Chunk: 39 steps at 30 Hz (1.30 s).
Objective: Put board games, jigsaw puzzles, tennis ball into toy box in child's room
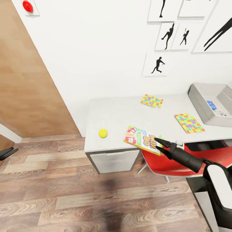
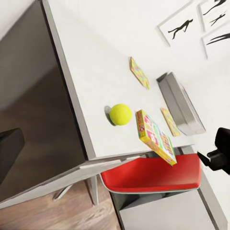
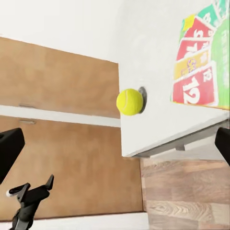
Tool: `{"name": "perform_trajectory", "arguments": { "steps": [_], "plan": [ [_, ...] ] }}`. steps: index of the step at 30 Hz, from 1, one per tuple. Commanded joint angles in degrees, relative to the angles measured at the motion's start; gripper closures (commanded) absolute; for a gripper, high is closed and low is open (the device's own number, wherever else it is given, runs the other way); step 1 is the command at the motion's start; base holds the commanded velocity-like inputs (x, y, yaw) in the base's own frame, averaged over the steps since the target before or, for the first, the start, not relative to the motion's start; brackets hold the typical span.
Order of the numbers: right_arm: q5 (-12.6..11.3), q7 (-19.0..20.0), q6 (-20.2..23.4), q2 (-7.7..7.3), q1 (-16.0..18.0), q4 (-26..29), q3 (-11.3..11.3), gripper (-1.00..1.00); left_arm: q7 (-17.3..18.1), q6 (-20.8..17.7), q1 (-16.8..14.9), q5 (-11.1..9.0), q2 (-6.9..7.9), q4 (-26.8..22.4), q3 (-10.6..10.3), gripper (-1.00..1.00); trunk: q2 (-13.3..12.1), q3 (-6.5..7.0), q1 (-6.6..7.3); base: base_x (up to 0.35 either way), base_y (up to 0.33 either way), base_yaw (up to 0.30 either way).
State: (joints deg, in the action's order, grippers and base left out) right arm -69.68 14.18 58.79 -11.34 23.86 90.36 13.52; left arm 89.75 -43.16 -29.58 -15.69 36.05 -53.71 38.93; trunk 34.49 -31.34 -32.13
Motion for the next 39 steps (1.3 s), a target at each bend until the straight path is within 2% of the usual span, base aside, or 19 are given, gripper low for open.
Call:
{"name": "perform_trajectory", "arguments": {
  "steps": [1, 3, 7, 10, 12, 21, 39],
  "plan": [
    [0.4, 0.9, -0.2, 0.00, -0.9, 0.0, 0.3, -1.00, 0.2, -0.6, 0.0, 0.1, 0.00, 0.0, 0.0, -1.00, 0.1, 0.04, -0.02, 0.000, 0.000, -0.002],
    [0.4, 1.6, -1.1, 0.04, -2.5, 0.0, 0.5, -1.00, 0.2, -0.6, 0.0, 0.1, 0.02, 0.0, 0.0, -1.00, 0.1, 0.22, -0.02, 0.000, 0.000, -0.001],
    [0.5, 5.8, -3.2, 0.54, -6.9, 0.0, 0.4, -1.00, 0.2, -0.6, 0.0, 0.1, 0.06, 0.0, 0.0, -1.00, 0.1, 0.58, -0.02, 0.000, 0.000, 0.000],
    [1.5, 8.6, -5.1, 0.87, -8.7, -0.2, 0.1, -1.00, 0.2, -0.6, 0.0, 0.1, 0.03, 0.0, 0.0, -1.00, 0.1, 0.86, -0.02, 0.000, 0.000, 0.000],
    [3.3, 10.2, -7.1, 1.08, -9.6, -0.4, -0.6, -1.00, 0.2, -0.6, 0.0, 0.1, 0.00, 0.0, 0.0, -1.00, 0.1, 1.04, -0.02, 0.000, 0.000, -0.017],
    [5.5, 14.0, -8.9, 1.22, -10.2, -0.7, -1.7, -1.00, 0.2, -0.7, 0.0, 0.0, 0.02, 0.0, 0.0, -1.00, 0.1, 1.80, -0.02, 0.000, 0.000, -0.056],
    [5.7, 14.4, -9.4, 1.20, -10.2, -0.9, -1.5, -1.00, 0.2, -0.7, 0.0, -0.1, -0.63, 0.0, -0.1, -1.00, 0.1, 1.99, -0.02, 0.000, 0.000, -0.005]
  ]
}}
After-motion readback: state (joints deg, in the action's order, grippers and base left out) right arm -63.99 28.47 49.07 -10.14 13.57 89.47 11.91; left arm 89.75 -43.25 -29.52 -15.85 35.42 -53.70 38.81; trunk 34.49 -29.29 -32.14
